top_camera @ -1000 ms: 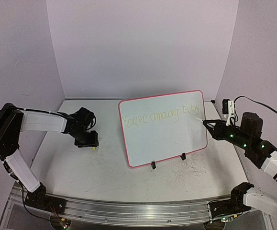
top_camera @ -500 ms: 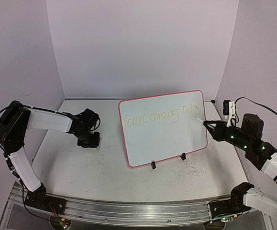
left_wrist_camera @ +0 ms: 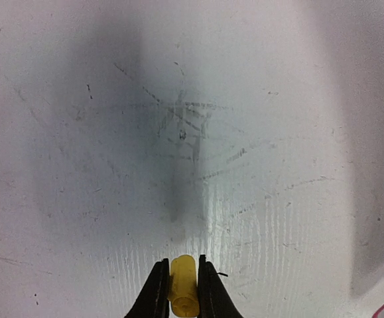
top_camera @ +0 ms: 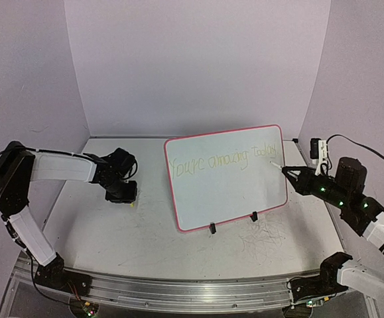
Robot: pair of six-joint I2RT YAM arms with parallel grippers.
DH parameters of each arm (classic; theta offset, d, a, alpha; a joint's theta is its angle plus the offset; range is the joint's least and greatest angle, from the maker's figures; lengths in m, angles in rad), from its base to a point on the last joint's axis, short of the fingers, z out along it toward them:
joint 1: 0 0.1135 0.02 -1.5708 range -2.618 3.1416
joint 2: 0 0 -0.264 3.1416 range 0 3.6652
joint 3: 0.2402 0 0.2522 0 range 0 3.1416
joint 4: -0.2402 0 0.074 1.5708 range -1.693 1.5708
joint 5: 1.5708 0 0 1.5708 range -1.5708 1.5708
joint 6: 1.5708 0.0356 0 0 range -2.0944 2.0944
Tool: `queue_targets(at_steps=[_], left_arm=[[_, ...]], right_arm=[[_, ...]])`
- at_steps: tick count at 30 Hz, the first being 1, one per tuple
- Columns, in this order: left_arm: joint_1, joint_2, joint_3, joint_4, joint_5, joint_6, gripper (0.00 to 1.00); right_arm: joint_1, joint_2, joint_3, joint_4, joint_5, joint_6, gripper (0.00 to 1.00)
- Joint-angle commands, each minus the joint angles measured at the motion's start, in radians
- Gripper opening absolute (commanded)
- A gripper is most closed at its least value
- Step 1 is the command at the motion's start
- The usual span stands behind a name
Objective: Write a sentence on the whiteboard
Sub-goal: Pick up the pen cap from the center of the board, then insert the whiteboard marker without the cap into the pen cap.
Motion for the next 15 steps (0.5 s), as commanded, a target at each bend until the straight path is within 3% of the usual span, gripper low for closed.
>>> queue_targets(at_steps=[1, 9, 13, 15], left_arm=[[-0.006, -0.256, -0.011, -0.034, 0.039, -0.01, 0.0], [0.003, -0.589, 0.088, 0.003, 0.234, 0.062, 0.0], [0.002, -0.645, 0.056, 0.207, 0.564, 0.044, 0.0], [-0.003, -0.654, -0.02, 0.412, 0.742, -0.039, 0.0]], right_arm=[[-0.002, 0.039, -0.028, 0.101, -0.112, 0.04, 0.0], [0.014, 0.088, -0.106, 0.245, -0.224, 0.12, 0.0], [0.049, 0.148, -0.133, 0.371, -0.303, 0.15, 0.0], [0.085, 0.193, -0.12, 0.417, -0.325, 0.153, 0.0]])
